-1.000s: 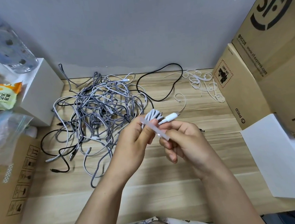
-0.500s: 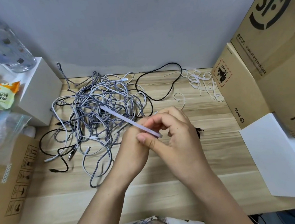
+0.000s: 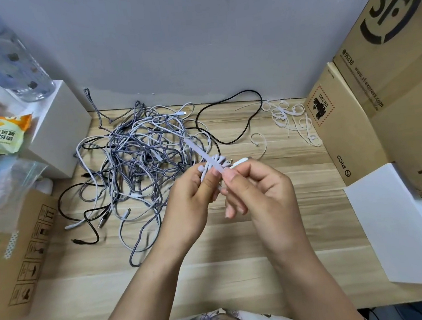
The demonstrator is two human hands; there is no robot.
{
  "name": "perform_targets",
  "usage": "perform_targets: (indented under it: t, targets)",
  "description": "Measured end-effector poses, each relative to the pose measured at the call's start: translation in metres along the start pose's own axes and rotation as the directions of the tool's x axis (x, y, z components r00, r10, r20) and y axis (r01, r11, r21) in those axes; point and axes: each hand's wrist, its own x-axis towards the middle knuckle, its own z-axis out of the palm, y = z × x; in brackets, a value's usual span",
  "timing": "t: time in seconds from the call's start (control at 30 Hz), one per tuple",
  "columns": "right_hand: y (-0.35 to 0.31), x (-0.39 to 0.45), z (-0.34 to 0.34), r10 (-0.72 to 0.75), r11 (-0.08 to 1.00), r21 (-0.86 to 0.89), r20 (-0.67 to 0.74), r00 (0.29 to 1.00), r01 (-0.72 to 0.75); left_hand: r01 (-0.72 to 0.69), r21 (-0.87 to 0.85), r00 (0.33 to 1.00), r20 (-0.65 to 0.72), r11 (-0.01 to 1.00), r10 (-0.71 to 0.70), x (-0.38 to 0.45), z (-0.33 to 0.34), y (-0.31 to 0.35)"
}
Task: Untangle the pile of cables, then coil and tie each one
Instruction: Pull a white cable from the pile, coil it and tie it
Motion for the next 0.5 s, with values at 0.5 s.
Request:
perform_targets:
  t: [0.5]
  targets:
    - [-0.0009,0.0001,0.0009,0.083,0.990,-0.105,-0.119,0.989,-0.095,0.049,0.037,0.998,-0.049,0.998,-0.047,-0.0003,0.0001,0.0048]
